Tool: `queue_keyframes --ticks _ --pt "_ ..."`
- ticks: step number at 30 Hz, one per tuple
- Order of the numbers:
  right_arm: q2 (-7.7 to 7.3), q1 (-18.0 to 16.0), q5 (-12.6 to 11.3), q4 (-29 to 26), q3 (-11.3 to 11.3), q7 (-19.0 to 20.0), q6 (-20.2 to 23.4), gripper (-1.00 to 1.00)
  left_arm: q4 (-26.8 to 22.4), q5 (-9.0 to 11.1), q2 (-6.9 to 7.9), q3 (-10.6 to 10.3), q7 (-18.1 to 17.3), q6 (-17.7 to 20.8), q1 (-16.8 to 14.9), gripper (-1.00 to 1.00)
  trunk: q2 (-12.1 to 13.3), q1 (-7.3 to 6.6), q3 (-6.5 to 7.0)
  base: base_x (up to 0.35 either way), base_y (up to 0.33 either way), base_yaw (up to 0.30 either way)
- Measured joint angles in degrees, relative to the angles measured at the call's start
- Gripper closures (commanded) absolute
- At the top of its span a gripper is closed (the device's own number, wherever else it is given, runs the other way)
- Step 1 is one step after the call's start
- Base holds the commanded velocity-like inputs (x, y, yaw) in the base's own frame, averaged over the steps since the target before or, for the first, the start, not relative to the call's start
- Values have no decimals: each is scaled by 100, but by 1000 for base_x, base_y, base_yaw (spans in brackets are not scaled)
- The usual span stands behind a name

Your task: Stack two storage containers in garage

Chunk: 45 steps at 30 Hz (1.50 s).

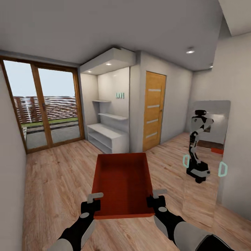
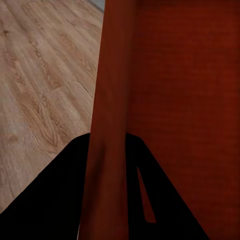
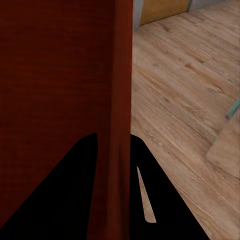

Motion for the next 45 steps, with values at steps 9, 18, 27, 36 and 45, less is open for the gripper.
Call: queue_keyframes --ticks 9,18,27,36,45 --pt "1 0 -1 0 1 -3 -6 100 1 -1 2 0 -4 -6 -1 100 0 0 0 323 0 11" --pt "0 0 -1 -2 -1 1 -5 100 1 -4 0 2 -2 -7 -1 100 0 0 0 323 0 0" --pt "-1 0 0 -2 0 1 3 100 1 -8 -2 10 -3 0 1 100 0 0 0 322 0 0" --pt "0 0 0 -2 3 -1 2 100 1 -8 -2 11 -3 -2 2 100 0 0 0 322 0 0" --pt "0 0 0 -2 1 -2 -1 100 1 -7 -1 7 -3 -3 0 100 0 0 0 323 0 0"
